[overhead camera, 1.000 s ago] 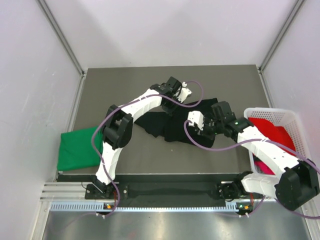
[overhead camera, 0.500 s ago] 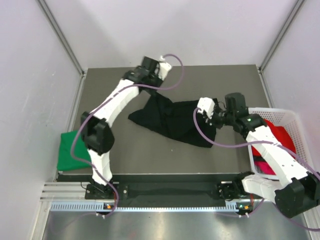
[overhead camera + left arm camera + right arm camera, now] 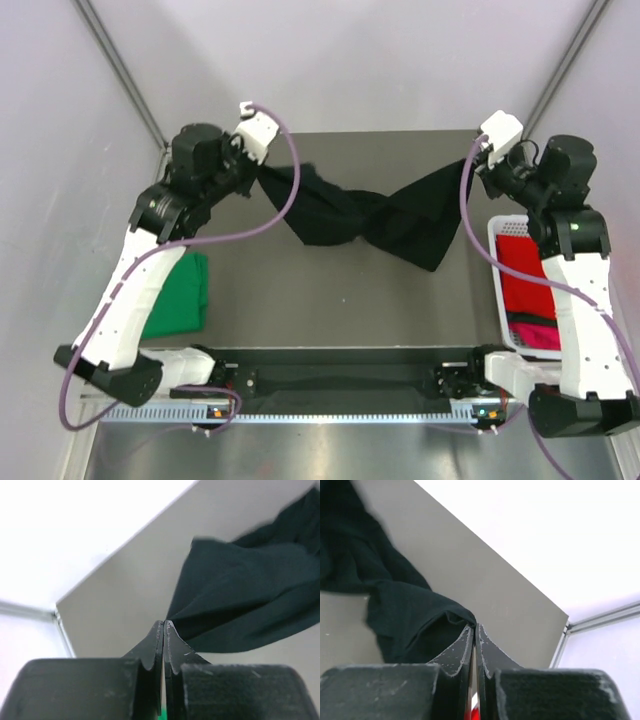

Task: Fold and stack the t-shirts
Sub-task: Flatten the tshirt out

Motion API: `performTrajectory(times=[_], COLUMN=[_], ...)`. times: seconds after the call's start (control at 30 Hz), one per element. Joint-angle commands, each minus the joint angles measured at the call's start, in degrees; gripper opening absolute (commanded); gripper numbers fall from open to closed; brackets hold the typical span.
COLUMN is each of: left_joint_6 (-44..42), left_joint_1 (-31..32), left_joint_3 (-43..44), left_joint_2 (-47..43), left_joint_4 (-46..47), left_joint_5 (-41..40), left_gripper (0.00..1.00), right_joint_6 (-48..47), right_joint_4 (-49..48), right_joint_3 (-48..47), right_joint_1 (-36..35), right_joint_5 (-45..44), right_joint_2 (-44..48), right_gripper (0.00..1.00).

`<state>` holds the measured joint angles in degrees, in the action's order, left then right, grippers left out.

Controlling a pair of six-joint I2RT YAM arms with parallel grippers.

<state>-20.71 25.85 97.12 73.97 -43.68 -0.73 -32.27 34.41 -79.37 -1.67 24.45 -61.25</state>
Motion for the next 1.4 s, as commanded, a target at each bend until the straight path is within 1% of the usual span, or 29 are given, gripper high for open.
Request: performTrajectory(times=[0.0,0.03,0.1,0.17,0.2,0.23,0.3,0.33,0.37,0.4,0.43,0.47,0.5,0.53,0.57,0.6,0.63,0.67,0.7,0.77,0.8,0.83,0.9,0.97,1.07,1.13,1.27,1.3,1.37], left_joint_6=[-2.7,-3.2,-4.6,-6.6,-7.1,-7.3,-7.6,-7.5,-6.1,-5.8,-5.7,-5.2,-4.8,-4.1,-3.5,-1.9,-1.6,-1.4,-1.1,-0.7,-0.6,-0.4,0.8,1.6,3.1,4.0,4.5,4.6,5.0], left_joint_1=[-2.1,-3.5,-5.0,-8.1,-8.1,-8.8,-9.1,-9.1,-9.1,-9.1,-9.1,-9.1,-8.8,-8.6,-8.2,-6.7,-5.8,-4.8,-3.5,1.6,5.3,6.8,8.9,10.8,13.1,14.3,18.3,20.3,22.2], left_joint_3=[-7.1,-10.5,-14.3,-25.3,-25.4,-30.9,-35.1,-36.5,-36.3,-35.3,-34.6,-33.8,-31.6,-30.2,-28.6,-25.2,-23.7,-22.5,-21.7,-22.3,-22.9,-24.2,-24.0,-22.0,-19.1,-15.7,-12.8,-11.8,-10.4], left_joint_2=[-4.5,-5.9,-10.7,-15.3,-16.3,-17.1,-17.6,-17.2,-16.3,-16.1,-15.8,-15.2,-14.4,-13.3,-9.7,-7.2,-4.7,0.2,2.2,6.4,7.6,8.6,13.0,17.9,23.0,25.7,31.7,32.5,35.3], left_joint_4=[-1.5,-1.5,-0.7,1.7,2.0,2.2,1.8,0.8,0.1,0.2,0.7,1.7,2.5,2.5,2.0,1.2,-0.9,-2.1,-3.0,-1.8,-0.5,0.9,2.4,1.8,1.6,-0.4,-1.8,-2.1,-3.5], left_joint_5=[-1.8,-2.1,-3.3,-5.6,-5.6,-7.5,-8.1,-6.7,-5.8,-4.6,-3.2,0.4,3.3,5.6,7.4,10.0,11.4,12.5,13.6,12.8,11.1,10.1,10.0,9.9,7.9,7.9,6.5,5.5,3.5], left_gripper=[0.00,0.00,0.00,0.00,0.00,0.00,0.00,0.05,0.17,0.45,0.51,0.54,0.59,0.59,0.59,0.59,0.58,0.58,0.56,0.56,0.56,0.57,0.63,0.63,0.60,0.53,0.43,0.42,0.40], right_joint_6=[2.5,2.2,2.3,2.5,2.5,2.6,2.8,3.4,3.5,4.0,4.2,4.6,4.8,5.1,5.4,5.9,6.0,6.1,5.8,5.0,4.8,4.3,4.1,4.3,4.7,4.7,4.1,3.7,3.2], right_joint_4=[4.5,4.3,3.6,3.7,3.7,3.8,4.1,4.2,4.0,3.9,3.6,3.6,3.3,3.4,3.3,2.9,2.8,2.8,2.9,2.9,3.0,3.2,3.2,3.1,2.2,1.7,1.5,1.6,1.5], right_joint_3=[-1.6,-1.1,1.2,4.4,5.4,6.7,10.0,11.1,13.2,13.9,14.4,14.9,15.5,15.7,15.8,16.4,16.8,17.1,17.8,19.4,20.0,20.6,21.9,22.9,24.2,24.7,25.8,25.8,25.8], right_joint_1=[0.4,0.5,0.9,1.0,1.0,1.0,1.1,1.1,1.1,1.1,1.1,1.1,1.1,1.1,1.1,1.1,1.1,1.1,1.0,1.0,1.1,1.1,1.1,1.1,1.1,1.1,1.1,1.1,1.1], right_joint_5=[1.2,0.4,-2.5,-4.6,-4.9,-5.5,-4.8,-4.1,-2.2,-1.4,-0.8,-0.3,0.0,0.3,1.1,1.4,1.6,2.0,2.0,1.0,0.9,0.7,0.8,1.3,1.3,1.4,1.0,0.9,0.3], right_joint_2=[2.4,4.0,5.5,5.9,5.9,4.8,3.9,3.2,3.2,2.9,2.7,2.5,2.5,2.1,2.1,2.1,2.2,2.3,2.5,2.5,2.5,2.2,1.9,1.8,2.1,2.2,2.3,2.3,2.4], right_gripper=[0.00,0.00,0.00,0.00,0.00,0.00,0.00,0.00,0.00,0.00,0.00,0.00,0.00,0.00,0.00,0.00,0.00,0.00,0.00,0.00,0.00,0.00,0.00,0.00,0.00,0.00,0.00,0.00,0.00])
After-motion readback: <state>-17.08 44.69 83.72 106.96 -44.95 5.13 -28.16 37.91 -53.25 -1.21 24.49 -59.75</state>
